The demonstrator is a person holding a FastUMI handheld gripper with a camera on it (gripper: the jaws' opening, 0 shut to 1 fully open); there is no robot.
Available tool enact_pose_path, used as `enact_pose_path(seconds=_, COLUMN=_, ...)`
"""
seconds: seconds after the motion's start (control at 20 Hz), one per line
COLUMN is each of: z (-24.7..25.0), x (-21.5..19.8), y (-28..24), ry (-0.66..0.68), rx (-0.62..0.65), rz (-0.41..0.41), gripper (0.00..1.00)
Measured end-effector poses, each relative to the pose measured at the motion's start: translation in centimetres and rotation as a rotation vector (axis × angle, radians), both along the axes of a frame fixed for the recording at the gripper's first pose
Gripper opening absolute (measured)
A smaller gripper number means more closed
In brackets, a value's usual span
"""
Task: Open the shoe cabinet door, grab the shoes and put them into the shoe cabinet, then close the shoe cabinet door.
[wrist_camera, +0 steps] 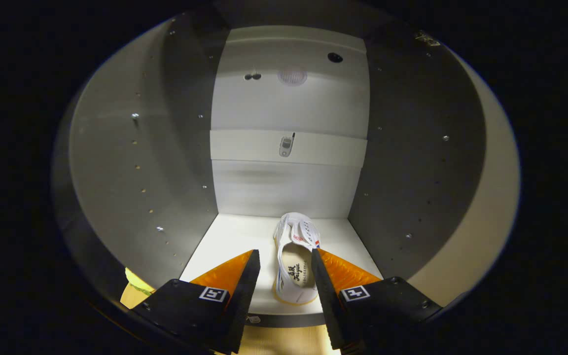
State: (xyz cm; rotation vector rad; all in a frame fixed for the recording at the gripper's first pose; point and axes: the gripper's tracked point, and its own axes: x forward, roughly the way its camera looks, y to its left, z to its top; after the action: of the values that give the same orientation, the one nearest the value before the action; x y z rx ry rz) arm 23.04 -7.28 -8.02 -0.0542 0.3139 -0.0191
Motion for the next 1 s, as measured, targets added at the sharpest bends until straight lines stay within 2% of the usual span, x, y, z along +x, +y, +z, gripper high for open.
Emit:
enact_pose_path(seconds=0.3, z=3.9, x=-10.3, y=1.1, ry=-0.063, rx=0.047, rz=0.006, gripper=0.68)
enact_pose_path(seconds=0.7, z=8.5, x=-23.7, y=1.1, ry=-0.175, rx=0.115, rz=0.013, gripper=0.94)
enact_pose_path(seconds=1.0, z=10.8, x=-32.4, y=-3.6, ry=-0.251, rx=0.165, rz=-0.08, gripper=0.97)
